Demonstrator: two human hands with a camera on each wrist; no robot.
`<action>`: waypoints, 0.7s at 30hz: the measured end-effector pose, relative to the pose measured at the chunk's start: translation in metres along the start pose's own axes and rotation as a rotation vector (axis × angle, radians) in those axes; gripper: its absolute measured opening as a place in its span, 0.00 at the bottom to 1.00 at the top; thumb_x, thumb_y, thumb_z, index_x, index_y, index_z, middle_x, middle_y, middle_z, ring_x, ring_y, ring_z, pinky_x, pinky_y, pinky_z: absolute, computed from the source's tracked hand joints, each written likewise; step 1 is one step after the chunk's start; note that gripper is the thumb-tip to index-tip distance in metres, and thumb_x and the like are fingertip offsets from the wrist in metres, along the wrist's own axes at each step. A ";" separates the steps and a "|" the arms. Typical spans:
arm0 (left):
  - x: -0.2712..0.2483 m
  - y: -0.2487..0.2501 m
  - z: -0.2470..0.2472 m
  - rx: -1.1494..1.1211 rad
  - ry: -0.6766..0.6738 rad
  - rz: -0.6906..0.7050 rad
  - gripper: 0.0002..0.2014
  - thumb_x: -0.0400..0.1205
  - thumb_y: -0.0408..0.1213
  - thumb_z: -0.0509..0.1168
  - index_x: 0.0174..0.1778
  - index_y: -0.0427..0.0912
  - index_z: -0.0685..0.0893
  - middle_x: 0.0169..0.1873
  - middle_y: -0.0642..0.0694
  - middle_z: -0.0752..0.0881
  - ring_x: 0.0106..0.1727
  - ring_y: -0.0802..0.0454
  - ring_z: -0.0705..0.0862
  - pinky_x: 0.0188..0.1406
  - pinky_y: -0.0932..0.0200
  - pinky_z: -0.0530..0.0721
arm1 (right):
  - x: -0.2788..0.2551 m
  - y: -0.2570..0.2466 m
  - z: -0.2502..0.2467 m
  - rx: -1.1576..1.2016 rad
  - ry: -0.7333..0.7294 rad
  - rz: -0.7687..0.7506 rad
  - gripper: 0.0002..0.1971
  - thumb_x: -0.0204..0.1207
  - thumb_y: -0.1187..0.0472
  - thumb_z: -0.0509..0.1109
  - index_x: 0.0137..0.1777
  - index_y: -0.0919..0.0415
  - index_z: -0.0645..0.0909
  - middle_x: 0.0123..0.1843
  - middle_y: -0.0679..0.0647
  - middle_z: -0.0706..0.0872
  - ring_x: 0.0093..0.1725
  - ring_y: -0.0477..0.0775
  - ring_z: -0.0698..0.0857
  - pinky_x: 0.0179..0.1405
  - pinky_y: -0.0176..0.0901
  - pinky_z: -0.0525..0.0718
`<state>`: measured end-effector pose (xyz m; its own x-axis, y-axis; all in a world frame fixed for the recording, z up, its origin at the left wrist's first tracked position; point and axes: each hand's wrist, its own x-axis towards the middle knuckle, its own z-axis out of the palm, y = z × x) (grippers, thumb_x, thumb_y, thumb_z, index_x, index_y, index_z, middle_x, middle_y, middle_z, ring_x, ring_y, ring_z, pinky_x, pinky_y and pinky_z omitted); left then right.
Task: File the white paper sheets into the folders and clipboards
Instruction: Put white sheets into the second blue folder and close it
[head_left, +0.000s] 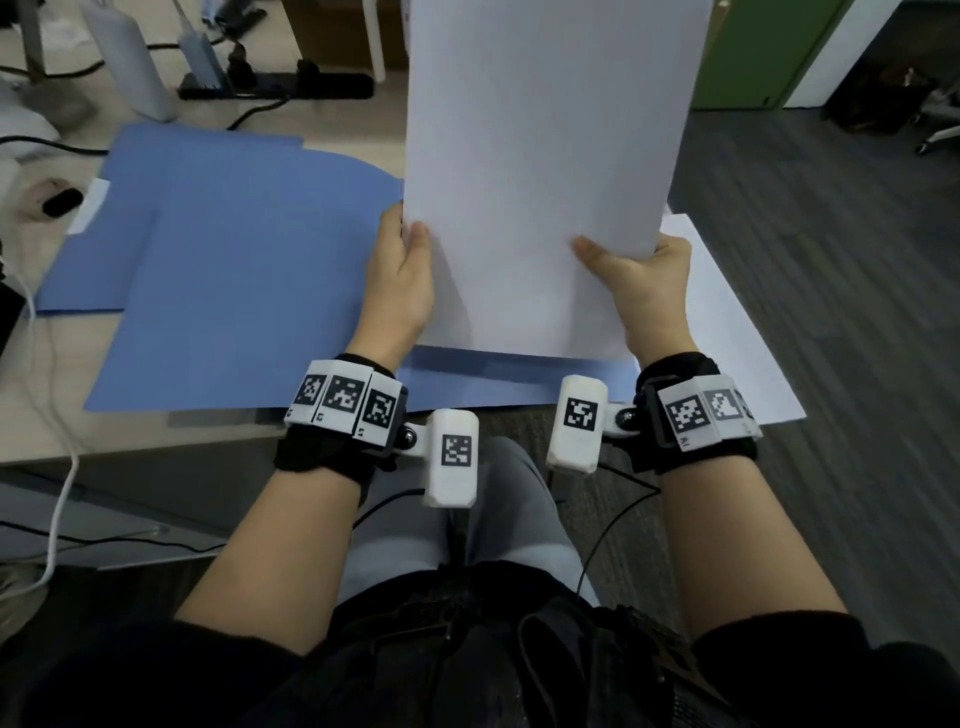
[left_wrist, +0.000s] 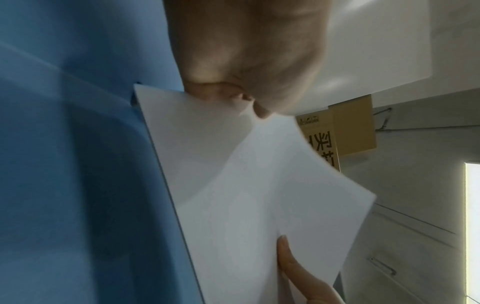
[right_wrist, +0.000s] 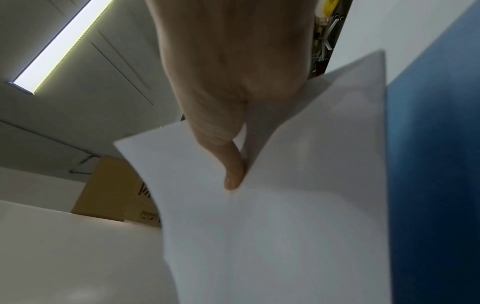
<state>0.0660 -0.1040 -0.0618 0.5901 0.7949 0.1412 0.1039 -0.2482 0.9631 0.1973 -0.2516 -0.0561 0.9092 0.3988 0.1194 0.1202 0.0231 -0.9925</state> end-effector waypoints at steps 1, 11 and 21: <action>0.002 -0.003 -0.003 0.056 -0.020 0.000 0.17 0.88 0.35 0.47 0.70 0.37 0.72 0.58 0.53 0.81 0.59 0.62 0.79 0.63 0.71 0.73 | 0.002 0.002 0.000 -0.027 -0.006 0.028 0.05 0.66 0.69 0.79 0.40 0.61 0.87 0.37 0.51 0.88 0.34 0.45 0.86 0.39 0.38 0.86; 0.006 -0.028 -0.029 0.699 -0.025 -0.143 0.23 0.83 0.27 0.49 0.71 0.48 0.77 0.70 0.44 0.78 0.75 0.40 0.63 0.71 0.44 0.60 | 0.014 0.038 0.001 -0.350 -0.053 0.330 0.20 0.57 0.62 0.85 0.47 0.71 0.86 0.49 0.65 0.90 0.42 0.58 0.87 0.47 0.52 0.87; -0.001 -0.048 -0.036 0.624 -0.093 -0.147 0.27 0.81 0.24 0.49 0.71 0.53 0.76 0.71 0.42 0.69 0.77 0.46 0.59 0.71 0.54 0.54 | 0.013 0.049 0.006 -0.372 -0.089 0.331 0.25 0.58 0.59 0.85 0.51 0.73 0.84 0.48 0.63 0.89 0.42 0.57 0.86 0.39 0.41 0.83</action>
<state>0.0313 -0.0730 -0.1002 0.5983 0.8007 -0.0299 0.6184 -0.4378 0.6526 0.2127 -0.2396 -0.1034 0.8870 0.4067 -0.2188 -0.0199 -0.4399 -0.8978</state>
